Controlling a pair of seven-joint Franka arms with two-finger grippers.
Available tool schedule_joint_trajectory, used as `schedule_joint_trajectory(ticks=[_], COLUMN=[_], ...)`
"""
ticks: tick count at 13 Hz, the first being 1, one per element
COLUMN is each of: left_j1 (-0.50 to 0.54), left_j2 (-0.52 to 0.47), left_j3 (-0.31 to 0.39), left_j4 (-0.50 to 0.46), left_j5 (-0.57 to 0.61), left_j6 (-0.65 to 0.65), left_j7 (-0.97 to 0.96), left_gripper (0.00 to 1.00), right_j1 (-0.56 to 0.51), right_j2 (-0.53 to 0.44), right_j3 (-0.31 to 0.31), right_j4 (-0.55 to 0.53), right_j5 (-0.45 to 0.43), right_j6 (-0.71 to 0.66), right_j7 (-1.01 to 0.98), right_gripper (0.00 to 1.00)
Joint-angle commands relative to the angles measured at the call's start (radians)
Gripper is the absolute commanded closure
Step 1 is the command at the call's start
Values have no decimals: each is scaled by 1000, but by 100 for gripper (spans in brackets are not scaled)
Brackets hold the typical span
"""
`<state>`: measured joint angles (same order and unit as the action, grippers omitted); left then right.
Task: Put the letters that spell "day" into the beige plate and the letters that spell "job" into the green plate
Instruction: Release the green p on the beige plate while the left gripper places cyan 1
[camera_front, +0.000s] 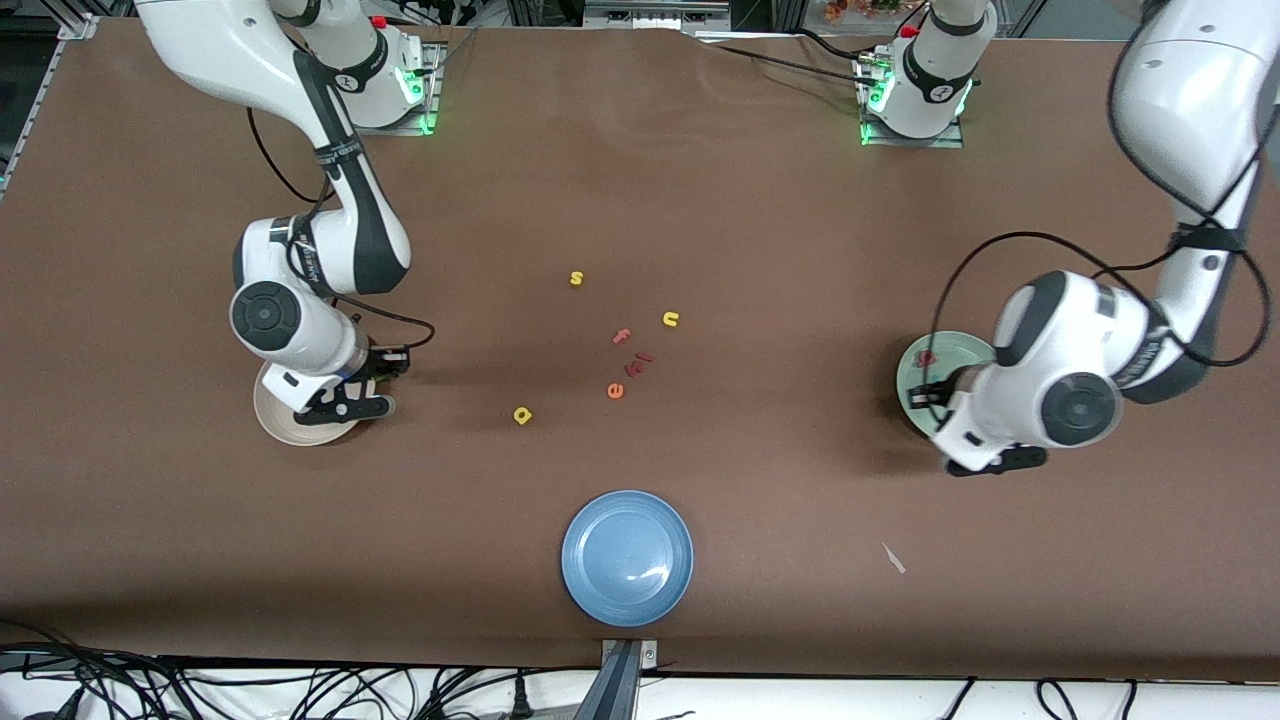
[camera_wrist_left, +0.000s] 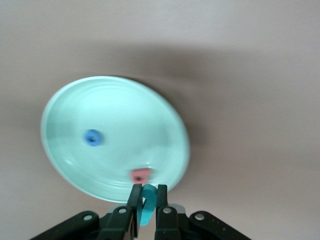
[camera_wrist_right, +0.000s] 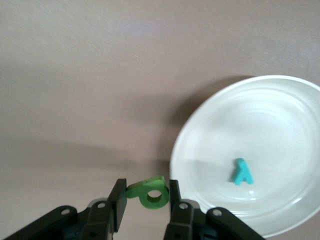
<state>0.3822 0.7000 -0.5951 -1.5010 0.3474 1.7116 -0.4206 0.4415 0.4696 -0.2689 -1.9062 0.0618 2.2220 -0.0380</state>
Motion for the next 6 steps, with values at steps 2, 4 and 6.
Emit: schedule_joint_trajectory(ticks=[2, 4, 6], left_j1=[81, 89, 86], left_j2=[-1, 3, 21], left_j3=[-9, 0, 1], left_j4=[-99, -160, -163], left_j5=[-7, -7, -7], left_j6=[84, 211, 256], left_j7=[74, 72, 63], left_gripper=[100, 100, 99], right_j1=[3, -1, -15], right_j2=[-45, -36, -23], right_j3=[-84, -89, -89], right_j4=[-77, -94, -85], right_j5=[23, 36, 39], right_j6=[24, 57, 56], right_j7=[-181, -212, -200], right_gripper=[69, 64, 0])
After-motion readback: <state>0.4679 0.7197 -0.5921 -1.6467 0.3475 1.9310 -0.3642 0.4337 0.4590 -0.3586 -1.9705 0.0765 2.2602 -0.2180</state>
